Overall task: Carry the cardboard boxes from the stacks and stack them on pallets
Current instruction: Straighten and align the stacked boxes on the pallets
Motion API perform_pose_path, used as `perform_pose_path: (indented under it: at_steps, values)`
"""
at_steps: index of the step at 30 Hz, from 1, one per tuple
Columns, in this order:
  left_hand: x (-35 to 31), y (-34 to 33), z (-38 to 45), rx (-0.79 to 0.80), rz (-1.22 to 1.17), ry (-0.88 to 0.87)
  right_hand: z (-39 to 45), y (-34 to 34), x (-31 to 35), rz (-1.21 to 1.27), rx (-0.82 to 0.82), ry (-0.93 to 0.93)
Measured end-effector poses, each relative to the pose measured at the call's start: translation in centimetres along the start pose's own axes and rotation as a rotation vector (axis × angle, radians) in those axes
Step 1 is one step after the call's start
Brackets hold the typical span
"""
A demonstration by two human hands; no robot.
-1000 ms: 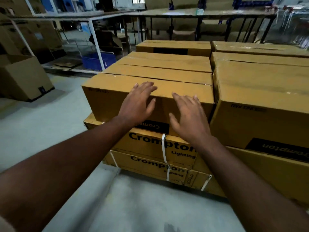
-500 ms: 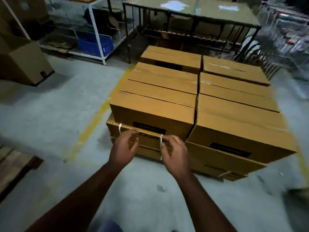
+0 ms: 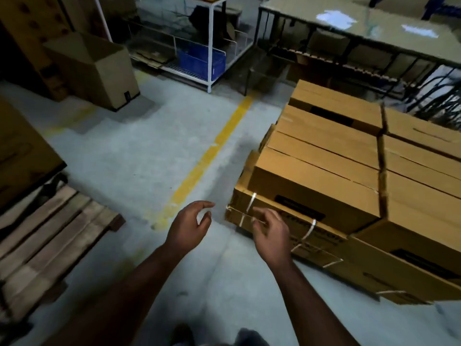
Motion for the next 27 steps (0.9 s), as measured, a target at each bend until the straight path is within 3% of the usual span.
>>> perform_pose_path:
  at_steps: [9,17,21,27]
  values:
    - [4.6,1.0,11.7,0.135,-0.003,-0.041,10.1,-6.3,1.2,0.060,-0.085,-0.079]
    - [9.8,0.7,29.1,0.242,0.027,-0.056,24.7,-14.6,-3.2,0.102,-0.079,-0.261]
    - [10.1,0.5,37.4,0.274,0.047,-0.088,31.3,-16.5,-3.2,0.157,-0.040,-0.334]
    - [11.1,-2.2,50.6,0.417,0.056,-0.125,41.1,-18.8,-3.6,0.216,-0.112,-0.455]
Point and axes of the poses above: each hand's wrist, its own z-axis towards the middle knuckle, its own y-axis out of the back of the hand, x = y × z, the point moved 7 cm from there along z, towards the middle knuckle, and after that the axes turned 10 degrees about -z, right-handed, at the moved point
